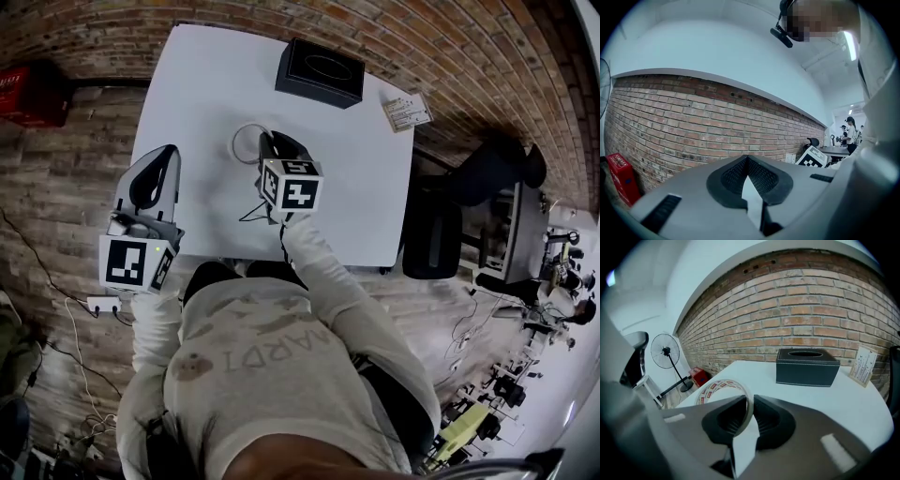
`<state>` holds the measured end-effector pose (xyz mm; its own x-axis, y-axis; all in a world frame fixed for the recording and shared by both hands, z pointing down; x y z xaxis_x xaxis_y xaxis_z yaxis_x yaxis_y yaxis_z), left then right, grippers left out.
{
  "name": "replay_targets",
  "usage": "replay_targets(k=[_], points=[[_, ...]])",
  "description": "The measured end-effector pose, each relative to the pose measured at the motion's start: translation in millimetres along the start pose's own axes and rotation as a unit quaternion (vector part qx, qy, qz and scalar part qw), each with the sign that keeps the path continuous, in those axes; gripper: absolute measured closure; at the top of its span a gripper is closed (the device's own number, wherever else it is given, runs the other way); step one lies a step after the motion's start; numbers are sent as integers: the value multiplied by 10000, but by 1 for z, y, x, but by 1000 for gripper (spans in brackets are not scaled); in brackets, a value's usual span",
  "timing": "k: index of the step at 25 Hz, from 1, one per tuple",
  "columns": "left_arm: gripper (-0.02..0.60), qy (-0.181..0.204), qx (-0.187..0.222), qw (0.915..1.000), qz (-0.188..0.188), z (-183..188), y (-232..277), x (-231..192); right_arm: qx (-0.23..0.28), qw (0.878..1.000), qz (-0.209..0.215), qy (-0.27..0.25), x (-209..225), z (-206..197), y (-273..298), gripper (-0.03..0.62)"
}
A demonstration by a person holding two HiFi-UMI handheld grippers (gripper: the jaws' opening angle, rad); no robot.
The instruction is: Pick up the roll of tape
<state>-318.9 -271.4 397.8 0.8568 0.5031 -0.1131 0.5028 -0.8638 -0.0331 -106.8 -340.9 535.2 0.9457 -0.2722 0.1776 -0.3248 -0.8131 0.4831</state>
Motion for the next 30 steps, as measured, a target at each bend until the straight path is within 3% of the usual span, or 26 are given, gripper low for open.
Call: replay_targets(k=[14, 30], points=[[575, 109, 180, 9998, -46, 17, -10, 44, 899, 9958, 163, -75, 5, 34, -83, 534], [575, 305, 372, 9988, -25, 37, -12, 94, 1851, 9807, 283, -559, 15, 74, -163, 534]])
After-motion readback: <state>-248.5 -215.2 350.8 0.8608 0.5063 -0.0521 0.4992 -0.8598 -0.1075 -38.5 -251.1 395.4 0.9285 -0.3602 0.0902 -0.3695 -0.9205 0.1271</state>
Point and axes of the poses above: the fingertips, and each gripper's own axes: y forward along the fingers, x to its right, z out of its top, the point moved 5 cm from there along -y, backward along the fingers, and after that the axes turned 8 degrees about x, right-handed, at the moved point
